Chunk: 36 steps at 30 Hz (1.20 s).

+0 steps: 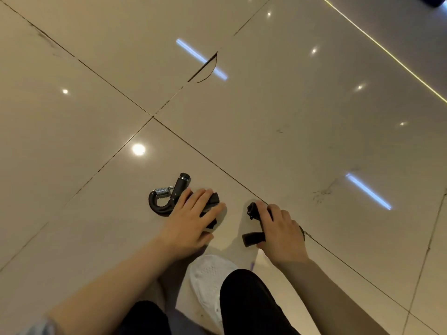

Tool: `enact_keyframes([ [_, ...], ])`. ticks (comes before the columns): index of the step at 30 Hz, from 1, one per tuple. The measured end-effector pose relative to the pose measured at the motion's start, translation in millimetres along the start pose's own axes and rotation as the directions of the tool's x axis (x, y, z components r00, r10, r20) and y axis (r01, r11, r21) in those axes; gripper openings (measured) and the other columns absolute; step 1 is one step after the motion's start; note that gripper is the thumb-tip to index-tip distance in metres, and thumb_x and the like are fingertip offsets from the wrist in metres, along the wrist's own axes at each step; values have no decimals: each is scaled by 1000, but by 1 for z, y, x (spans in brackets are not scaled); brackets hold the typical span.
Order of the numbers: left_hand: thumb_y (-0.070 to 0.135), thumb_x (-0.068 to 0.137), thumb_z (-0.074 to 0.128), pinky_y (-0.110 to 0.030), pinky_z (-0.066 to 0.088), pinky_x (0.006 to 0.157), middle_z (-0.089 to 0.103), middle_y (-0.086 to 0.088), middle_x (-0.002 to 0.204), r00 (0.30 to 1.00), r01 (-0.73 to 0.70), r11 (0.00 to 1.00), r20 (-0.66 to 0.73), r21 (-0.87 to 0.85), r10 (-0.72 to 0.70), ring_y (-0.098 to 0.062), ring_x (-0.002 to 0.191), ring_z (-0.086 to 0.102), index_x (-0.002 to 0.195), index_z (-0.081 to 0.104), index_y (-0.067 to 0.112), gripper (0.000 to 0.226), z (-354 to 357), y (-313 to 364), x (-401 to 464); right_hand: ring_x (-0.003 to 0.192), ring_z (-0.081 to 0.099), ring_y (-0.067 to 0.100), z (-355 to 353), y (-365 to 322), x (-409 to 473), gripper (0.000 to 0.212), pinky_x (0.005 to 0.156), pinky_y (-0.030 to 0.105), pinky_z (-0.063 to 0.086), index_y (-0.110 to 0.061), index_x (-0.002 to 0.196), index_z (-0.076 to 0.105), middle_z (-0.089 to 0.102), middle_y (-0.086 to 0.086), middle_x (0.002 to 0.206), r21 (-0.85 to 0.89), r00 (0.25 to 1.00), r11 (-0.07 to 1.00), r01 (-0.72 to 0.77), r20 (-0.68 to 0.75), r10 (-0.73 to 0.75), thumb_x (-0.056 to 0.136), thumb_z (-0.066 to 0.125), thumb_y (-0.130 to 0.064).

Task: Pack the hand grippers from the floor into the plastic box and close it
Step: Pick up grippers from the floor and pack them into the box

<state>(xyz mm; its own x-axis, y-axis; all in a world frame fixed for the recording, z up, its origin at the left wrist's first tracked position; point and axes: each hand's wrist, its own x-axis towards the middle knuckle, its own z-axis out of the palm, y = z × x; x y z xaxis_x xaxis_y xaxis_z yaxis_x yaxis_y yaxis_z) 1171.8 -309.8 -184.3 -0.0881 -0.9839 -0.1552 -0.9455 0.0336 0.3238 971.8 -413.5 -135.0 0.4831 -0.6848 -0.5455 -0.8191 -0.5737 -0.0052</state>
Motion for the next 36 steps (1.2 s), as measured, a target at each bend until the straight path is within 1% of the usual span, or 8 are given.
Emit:
enact_keyframes([
  [8, 31, 56, 81, -64, 36, 96, 51, -16, 130, 1000, -30, 999, 5, 40, 30, -31, 121, 43, 128, 48, 25, 79, 0, 8, -1, 139, 16, 24, 3, -5, -8, 110, 112, 39, 23, -17, 149, 2, 10, 2, 153, 53, 999, 999, 8, 41, -11, 70, 67, -58],
  [13, 22, 56, 77, -48, 47, 89, 57, -14, 116, 992, -94, 994, -94, -58, 88, -31, 104, 56, 121, 52, 21, 70, -30, 9, 6, 135, 20, 22, 3, -8, -6, 106, 108, 42, 26, -24, 149, -6, 13, -2, 150, 74, 996, 993, 88, 1, -88, 74, 63, -53],
  [16, 36, 73, 65, -38, 44, 93, 49, -16, 125, 957, -7, 966, -280, -259, -68, -28, 113, 48, 122, 55, 18, 53, -61, 11, -6, 130, 27, 21, -15, -7, -8, 103, 106, 37, 32, -25, 149, -2, 20, 0, 146, 164, 996, 984, 74, -54, -66, 74, 64, -52],
  [19, 41, 72, 65, -26, 40, 99, 43, -12, 125, 837, 129, 861, -411, -491, -360, -21, 116, 44, 117, 60, 16, 51, -84, 13, -21, 122, 36, 15, -47, -7, -13, 112, 101, 28, 39, -28, 149, 2, 16, -6, 140, 330, 987, 943, 34, -162, 21, 67, 72, -57],
  [21, 43, 70, 67, -19, 36, 102, 41, -10, 122, 785, 180, 827, -428, -533, -447, -15, 115, 42, 114, 64, 13, 53, -86, 12, -30, 110, 36, 6, -64, -9, -19, 112, 91, 20, 39, -30, 148, 6, 14, -13, 134, 423, 977, 906, 34, -205, 59, 65, 75, -56],
  [26, 45, 70, 63, -25, 34, 96, 40, -12, 124, 753, 274, 862, -463, -426, -468, -26, 112, 42, 115, 64, 15, 55, -81, 16, -37, 101, 32, 3, -76, -16, -29, 108, 85, 16, 33, -32, 146, 13, 20, -12, 130, 481, 969, 876, 41, -233, 82, 62, 77, -54],
  [31, 37, 79, 55, -38, 37, 90, 46, -13, 128, 776, 256, 955, -557, -150, -296, -36, 105, 39, 120, 60, 15, 47, -71, 9, -35, 115, 39, 11, -74, -10, -34, 104, 95, 27, 43, -30, 144, 19, 26, -8, 128, 403, 965, 915, 25, -249, 83, 60, 71, -64],
  [36, 31, 85, 52, -56, 33, 101, 44, -14, 136, 770, 182, 980, -608, -81, -193, -42, 129, 32, 127, 51, 17, 44, -62, 7, -35, 115, 42, 14, -83, -3, -38, 97, 89, 23, 42, -33, 144, 16, 24, -5, 127, 376, 984, 922, -92, -105, 141, 67, 69, -60],
])
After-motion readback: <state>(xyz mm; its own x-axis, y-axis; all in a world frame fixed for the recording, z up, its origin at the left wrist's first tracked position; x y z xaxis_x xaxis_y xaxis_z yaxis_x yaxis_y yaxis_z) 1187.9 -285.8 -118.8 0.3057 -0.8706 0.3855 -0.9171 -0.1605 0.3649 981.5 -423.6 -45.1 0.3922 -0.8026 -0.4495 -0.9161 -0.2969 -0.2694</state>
